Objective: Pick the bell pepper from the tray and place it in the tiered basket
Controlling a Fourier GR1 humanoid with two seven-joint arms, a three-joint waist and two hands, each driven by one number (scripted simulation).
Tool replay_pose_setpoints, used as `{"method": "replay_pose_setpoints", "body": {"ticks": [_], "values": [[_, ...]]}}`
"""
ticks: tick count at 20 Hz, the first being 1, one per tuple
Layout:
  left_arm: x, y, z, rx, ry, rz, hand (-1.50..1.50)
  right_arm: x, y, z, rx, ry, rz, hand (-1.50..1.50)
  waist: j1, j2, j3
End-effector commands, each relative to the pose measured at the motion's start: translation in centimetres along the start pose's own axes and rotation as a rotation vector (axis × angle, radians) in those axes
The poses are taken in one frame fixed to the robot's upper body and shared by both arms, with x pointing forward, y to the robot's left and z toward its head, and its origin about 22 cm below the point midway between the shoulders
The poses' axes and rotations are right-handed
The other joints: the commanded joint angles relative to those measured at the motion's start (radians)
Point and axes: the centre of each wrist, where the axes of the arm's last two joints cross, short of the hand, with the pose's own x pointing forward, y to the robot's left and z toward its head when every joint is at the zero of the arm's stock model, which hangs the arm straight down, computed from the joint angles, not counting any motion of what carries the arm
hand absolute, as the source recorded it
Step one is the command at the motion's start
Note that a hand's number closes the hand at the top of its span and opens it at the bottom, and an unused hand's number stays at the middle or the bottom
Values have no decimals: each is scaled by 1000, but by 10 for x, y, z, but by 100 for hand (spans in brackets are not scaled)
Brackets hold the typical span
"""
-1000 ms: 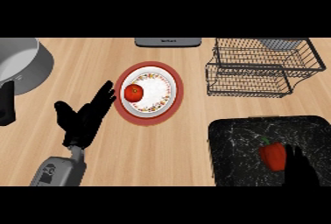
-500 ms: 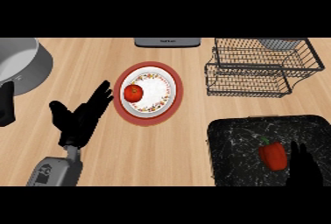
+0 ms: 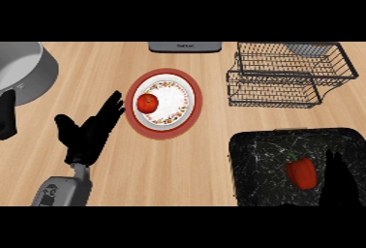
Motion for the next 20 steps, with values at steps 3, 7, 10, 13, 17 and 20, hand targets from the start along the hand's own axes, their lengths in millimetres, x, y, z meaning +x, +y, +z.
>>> {"method": "replay_pose_setpoints", "body": {"ticks": [3,7,10,13,17,20], "values": [[6,12,3,2,-18,-3,0,-10,21,-10,14,22,13,-150,3,4,5],[1,-22,-3,3,-7,13,0,-21,31,-27,20,27,5,-150,2,4,5],[11,1,10,-5,2,15,0,-4,30,-32,18,22,0,-150,5,4,5],[-5,18,6,7,-8,-25,0,-24,28,-33,17,13,-4,-150,2,4,5],[-10,-8,-2,2,-21,3,0,-36,38,-40,114,-47,14,150,2,5,5],[-2,-11,-2,-8,3,-1,0,-18,45,-50,88,-129,-10,150,7,4,6]]}}
